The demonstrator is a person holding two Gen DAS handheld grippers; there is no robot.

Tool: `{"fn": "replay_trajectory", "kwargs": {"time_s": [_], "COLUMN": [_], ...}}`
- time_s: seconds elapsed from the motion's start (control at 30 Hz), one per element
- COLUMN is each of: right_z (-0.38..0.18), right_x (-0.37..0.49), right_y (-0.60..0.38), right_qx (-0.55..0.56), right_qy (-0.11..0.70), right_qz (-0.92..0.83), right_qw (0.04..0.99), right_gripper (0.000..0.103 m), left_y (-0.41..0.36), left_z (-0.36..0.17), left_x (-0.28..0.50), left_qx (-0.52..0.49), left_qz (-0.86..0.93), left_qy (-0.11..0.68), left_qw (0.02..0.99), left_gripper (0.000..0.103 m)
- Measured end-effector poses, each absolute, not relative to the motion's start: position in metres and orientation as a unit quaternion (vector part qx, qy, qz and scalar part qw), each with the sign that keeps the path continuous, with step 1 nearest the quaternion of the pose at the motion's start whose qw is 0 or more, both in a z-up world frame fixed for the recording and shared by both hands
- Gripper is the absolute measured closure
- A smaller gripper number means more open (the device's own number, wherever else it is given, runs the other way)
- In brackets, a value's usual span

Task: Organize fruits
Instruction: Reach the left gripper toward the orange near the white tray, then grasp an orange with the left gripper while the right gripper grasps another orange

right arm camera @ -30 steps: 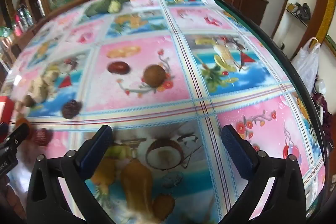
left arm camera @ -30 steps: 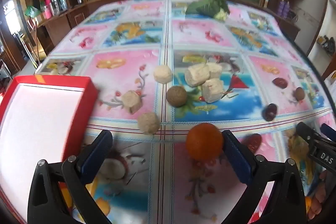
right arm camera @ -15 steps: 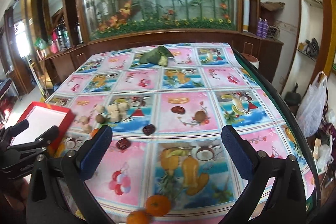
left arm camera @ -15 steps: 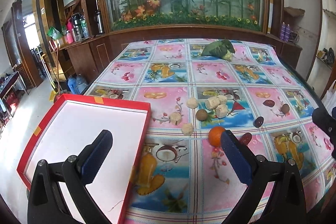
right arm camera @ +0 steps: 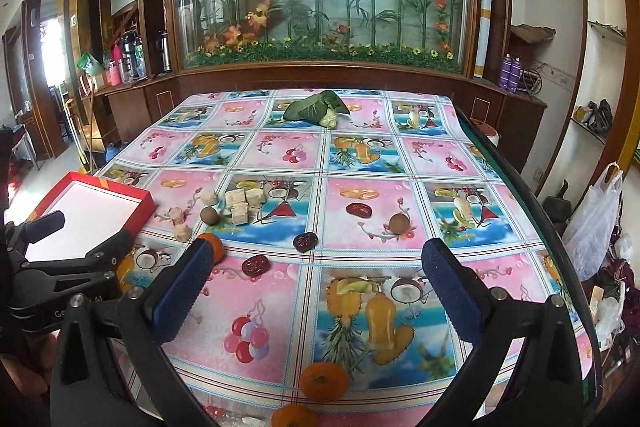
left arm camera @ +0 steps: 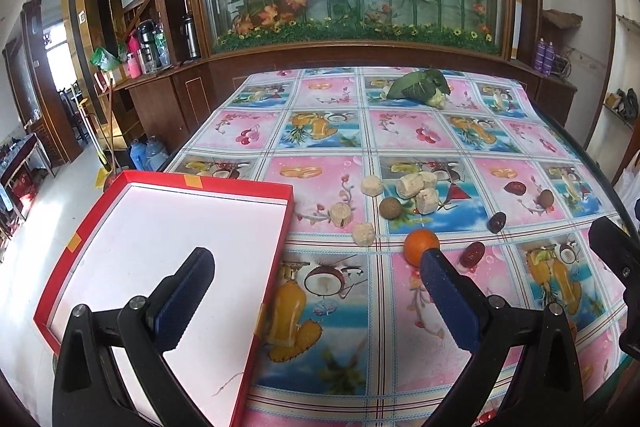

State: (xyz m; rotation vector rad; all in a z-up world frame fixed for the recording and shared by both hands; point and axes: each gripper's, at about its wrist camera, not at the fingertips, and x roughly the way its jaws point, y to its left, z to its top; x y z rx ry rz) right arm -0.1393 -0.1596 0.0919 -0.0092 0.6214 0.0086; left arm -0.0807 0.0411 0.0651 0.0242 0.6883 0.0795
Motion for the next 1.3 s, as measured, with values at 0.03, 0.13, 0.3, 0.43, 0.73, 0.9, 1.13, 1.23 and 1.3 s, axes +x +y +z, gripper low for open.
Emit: {"fn": "replay_trajectory", "kwargs": {"time_s": [0.03, 0.13, 0.3, 0.43, 0.73, 0.9, 1.13, 1.23, 1.3], "right_z": [0.091, 0.090, 0.087, 0.086, 0.072, 0.057, 0.041, 0.038, 0.036], "right_x": [-0.139, -0.140, -0.142, -0.142, -0.180, -0.201, -0.206, -0.206, -0.205], "right_y": [-0.160, -0.161, -0.165, -0.169, -0.225, -0.266, -0.287, -0.290, -0.292], "right_qx": [-0.004, 0.000, 0.007, 0.008, -0.024, 0.007, 0.032, 0.040, 0.048], "right_qy": [0.307, 0.307, 0.307, 0.308, 0.284, 0.296, 0.309, 0.311, 0.313], "right_qz": [0.006, 0.008, 0.011, 0.010, -0.057, -0.070, -0.091, -0.092, -0.090], "right_qw": [0.952, 0.952, 0.952, 0.951, 0.957, 0.953, 0.946, 0.945, 0.944], "right_gripper": [0.000, 0.000, 0.000, 0.000, 0.000, 0.000, 0.000, 0.000, 0.000], "left_y": [0.041, 0.040, 0.035, 0.035, 0.010, -0.027, -0.070, -0.076, -0.080], "left_z": [0.064, 0.063, 0.062, 0.061, 0.055, 0.043, 0.030, 0.028, 0.024], "left_x": [-0.081, -0.081, -0.082, -0.082, -0.103, -0.122, -0.142, -0.146, -0.147], "left_qx": [0.010, 0.012, 0.029, 0.028, 0.061, 0.099, 0.108, 0.100, 0.094], "left_qz": [0.038, 0.039, 0.047, 0.045, -0.009, -0.098, -0.198, -0.228, -0.238], "left_qy": [0.338, 0.340, 0.347, 0.346, 0.350, 0.376, 0.401, 0.414, 0.423], "left_qw": [0.940, 0.939, 0.936, 0.937, 0.935, 0.916, 0.888, 0.876, 0.869], "left_gripper": [0.001, 0.001, 0.001, 0.001, 0.001, 0.001, 0.001, 0.001, 0.001]}}
